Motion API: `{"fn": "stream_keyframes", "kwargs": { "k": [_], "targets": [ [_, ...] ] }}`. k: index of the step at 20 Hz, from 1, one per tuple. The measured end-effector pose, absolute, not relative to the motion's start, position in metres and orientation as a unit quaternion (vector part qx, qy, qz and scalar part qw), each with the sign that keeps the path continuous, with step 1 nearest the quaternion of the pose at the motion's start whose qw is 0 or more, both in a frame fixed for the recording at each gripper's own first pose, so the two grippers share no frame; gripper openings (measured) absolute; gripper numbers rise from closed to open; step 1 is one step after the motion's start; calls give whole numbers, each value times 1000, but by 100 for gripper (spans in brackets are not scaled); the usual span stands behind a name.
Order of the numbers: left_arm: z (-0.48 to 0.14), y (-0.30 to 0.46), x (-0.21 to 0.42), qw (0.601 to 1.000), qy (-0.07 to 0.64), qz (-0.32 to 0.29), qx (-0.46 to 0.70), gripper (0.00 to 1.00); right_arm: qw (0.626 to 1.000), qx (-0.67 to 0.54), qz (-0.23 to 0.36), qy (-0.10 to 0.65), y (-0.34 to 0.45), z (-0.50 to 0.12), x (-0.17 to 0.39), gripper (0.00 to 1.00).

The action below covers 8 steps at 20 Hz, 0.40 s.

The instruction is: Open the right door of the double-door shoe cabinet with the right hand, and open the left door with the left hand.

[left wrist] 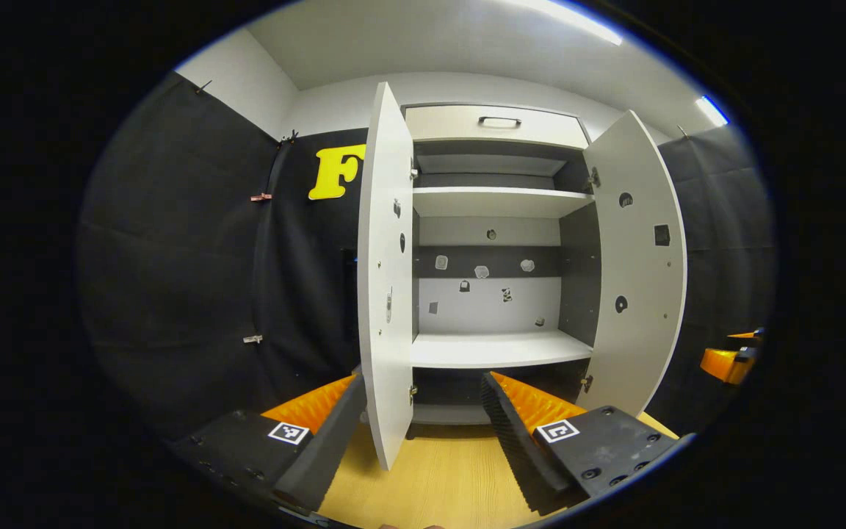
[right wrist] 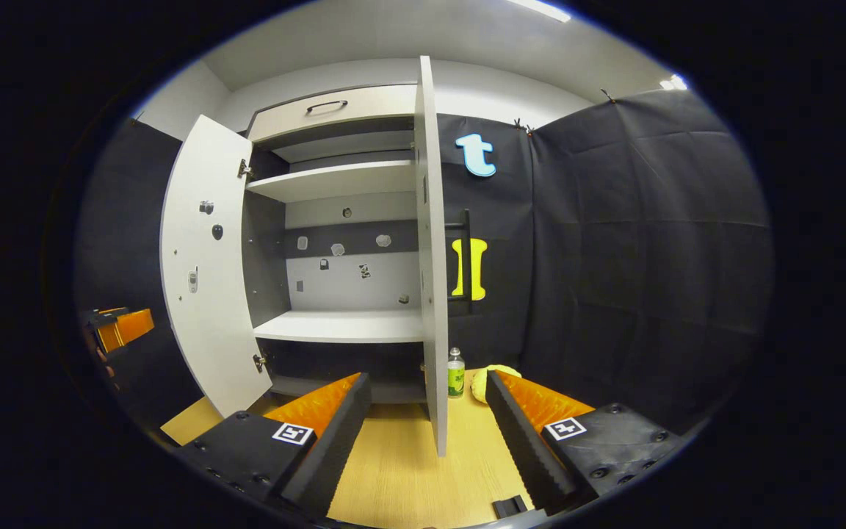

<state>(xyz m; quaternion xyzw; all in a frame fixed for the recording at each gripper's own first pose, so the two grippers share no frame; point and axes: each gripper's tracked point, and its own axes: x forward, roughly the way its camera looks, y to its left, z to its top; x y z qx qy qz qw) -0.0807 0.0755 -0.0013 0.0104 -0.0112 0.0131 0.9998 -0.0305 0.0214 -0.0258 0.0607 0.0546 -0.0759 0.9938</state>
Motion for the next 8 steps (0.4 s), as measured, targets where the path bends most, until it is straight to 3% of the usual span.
{"fn": "stream_keyframes", "kwargs": {
  "k": [8],
  "targets": [
    [-1,81,-71,1000,-12,-3,3,96,995,54,-69,47,44,-22,-15,98]
  ]
}}
